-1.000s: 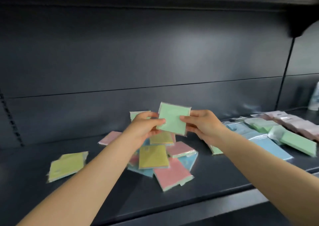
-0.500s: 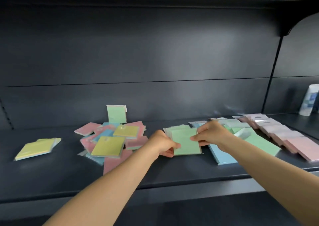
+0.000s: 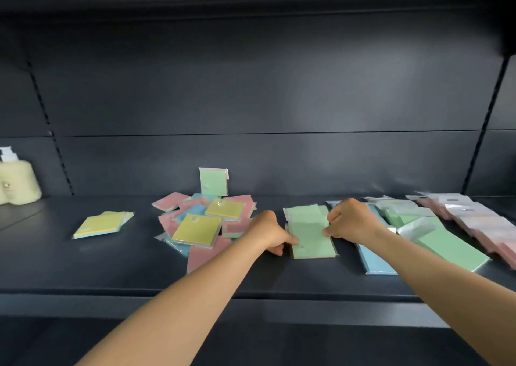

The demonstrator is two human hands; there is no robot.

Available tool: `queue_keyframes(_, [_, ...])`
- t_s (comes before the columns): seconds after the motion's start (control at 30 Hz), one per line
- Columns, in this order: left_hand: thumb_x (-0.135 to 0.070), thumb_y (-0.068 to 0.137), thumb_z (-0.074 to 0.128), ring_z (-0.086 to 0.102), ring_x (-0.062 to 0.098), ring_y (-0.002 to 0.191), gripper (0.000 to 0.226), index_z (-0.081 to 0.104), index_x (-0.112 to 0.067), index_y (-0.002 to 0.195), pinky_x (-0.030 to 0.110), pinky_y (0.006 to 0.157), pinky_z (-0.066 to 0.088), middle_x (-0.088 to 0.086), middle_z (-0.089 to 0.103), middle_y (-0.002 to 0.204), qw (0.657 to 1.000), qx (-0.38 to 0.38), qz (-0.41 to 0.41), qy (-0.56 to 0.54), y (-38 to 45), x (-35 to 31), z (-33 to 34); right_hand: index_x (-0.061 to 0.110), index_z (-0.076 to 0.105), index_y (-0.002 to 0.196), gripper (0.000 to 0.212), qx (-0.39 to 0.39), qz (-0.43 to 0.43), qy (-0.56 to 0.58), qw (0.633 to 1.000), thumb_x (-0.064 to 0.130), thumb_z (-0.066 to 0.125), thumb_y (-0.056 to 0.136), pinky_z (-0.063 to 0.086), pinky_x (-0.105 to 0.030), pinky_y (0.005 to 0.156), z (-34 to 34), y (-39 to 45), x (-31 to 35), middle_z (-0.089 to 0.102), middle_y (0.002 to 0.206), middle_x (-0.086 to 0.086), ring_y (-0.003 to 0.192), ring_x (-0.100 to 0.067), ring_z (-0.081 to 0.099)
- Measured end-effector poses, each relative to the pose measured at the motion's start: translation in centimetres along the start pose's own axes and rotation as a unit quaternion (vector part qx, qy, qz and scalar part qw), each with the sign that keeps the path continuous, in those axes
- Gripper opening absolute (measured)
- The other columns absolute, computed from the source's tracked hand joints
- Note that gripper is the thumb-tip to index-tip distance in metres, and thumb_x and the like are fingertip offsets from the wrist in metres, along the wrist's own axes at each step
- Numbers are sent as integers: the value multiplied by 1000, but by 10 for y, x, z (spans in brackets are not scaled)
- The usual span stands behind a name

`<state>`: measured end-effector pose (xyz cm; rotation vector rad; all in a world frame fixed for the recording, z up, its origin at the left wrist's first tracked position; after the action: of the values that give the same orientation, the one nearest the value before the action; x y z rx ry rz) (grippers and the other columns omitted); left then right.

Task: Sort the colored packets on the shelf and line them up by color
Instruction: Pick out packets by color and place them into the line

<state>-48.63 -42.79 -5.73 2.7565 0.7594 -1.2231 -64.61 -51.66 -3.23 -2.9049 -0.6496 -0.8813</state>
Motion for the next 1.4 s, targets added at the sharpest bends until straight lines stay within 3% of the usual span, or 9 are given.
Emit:
queue_keyframes(0.13, [-29,76,68,45,15,52,28,51,-13,62,24,52,36,2,50,60,983,-91,66,144,-12,0,-55,14,67,109,37,4,-44,5,999,25,76,75,43,-21,74,-6,-1,24,70,98,3,93,-15,62])
queue_keyframes(0.2, [-33,75,72,59,18,81,23,63,-16,87,26,69,45,0,60,89,976,-120,67,168,-17,18,-89,14,65,112,38,15,-79,24,996,27,76,78,45,-20,69,-4,-1,45,70,95,5,91,-13,62])
queue_keyframes(0.3, [-41,72,76,50,18,122,67,51,-19,130,29,97,43,-3,49,135,973,-92,26,209,-16,60,-127,15,62,116,43,52,-116,50,991,28,75,78,43,-16,71,14,6,81,67,106,3,94,-11,60])
queue_keyframes(0.6, [-43,72,76,33,12,136,90,29,-25,146,27,105,38,-11,25,152,979,57,34,195,-5,114,-149,10,39,141,69,168,-128,18,977,33,69,84,36,-27,100,106,55,156,43,144,-4,127,-20,46])
queue_keyframes(0.73, [-43,71,77,45,12,119,85,34,-25,142,28,100,42,-8,40,138,967,85,26,240,1,120,-157,10,39,141,76,203,-91,4,975,38,74,79,39,-29,101,125,75,167,45,141,-4,126,-22,46])
queue_keyframes(0.87, [-37,71,78,41,10,70,56,57,-12,117,22,59,33,-7,42,79,970,68,31,231,5,127,-166,7,62,103,49,224,-54,28,973,42,78,71,46,-28,83,133,90,167,60,103,-4,105,-23,59])
queue_keyframes(1.1, [-28,71,80,58,14,91,35,59,-19,98,30,86,47,-4,62,98,994,39,32,98,-7,152,-184,9,56,80,29,240,23,33,970,18,82,72,41,-18,56,145,102,165,45,72,-1,63,-13,44])
queue_keyframes(1.23, [-12,79,72,55,14,72,13,60,-17,82,25,66,46,0,63,79,999,-17,44,-25,-13,172,-232,2,60,92,33,235,51,94,966,3,82,67,44,-27,68,138,104,167,52,90,-10,80,-21,50])
queue_keyframes(1.4, [-2,84,65,64,14,73,22,66,-6,106,20,57,50,9,69,93,957,-105,4,-272,-8,238,-310,-7,40,132,68,100,24,296,949,-16,70,71,52,-34,80,112,99,212,55,96,-16,89,-25,56])
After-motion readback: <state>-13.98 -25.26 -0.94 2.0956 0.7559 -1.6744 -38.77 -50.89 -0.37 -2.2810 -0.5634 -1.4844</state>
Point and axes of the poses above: each hand's wrist, its own y-axis towards the middle knuckle, its own z-axis out of the palm, x = y × z, the point moved 7 cm from there along y, towards the middle knuckle
